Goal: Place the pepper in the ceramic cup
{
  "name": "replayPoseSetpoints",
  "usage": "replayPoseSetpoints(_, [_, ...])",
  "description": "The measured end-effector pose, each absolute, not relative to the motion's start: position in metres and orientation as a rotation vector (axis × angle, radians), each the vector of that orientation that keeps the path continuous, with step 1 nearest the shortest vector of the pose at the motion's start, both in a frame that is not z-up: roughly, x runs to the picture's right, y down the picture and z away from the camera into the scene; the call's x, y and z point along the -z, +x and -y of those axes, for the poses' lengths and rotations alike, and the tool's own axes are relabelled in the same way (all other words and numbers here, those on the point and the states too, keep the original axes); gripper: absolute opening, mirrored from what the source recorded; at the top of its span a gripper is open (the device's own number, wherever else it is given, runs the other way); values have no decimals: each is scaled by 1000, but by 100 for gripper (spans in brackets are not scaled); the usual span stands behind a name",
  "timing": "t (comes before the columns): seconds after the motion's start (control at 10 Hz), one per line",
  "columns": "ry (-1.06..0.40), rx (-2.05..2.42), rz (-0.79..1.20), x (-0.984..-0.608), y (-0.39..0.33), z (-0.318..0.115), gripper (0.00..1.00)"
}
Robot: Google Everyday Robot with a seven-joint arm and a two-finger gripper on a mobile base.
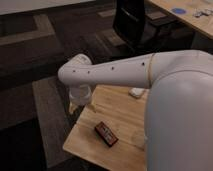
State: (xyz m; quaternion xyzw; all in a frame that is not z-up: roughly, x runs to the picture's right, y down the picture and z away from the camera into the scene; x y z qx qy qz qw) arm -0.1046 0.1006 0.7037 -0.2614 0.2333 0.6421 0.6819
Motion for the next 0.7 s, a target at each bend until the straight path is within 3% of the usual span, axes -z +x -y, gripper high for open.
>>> replayPoseSetpoints(0.7, [-496,-1639,-557,-685,-15,-83,65])
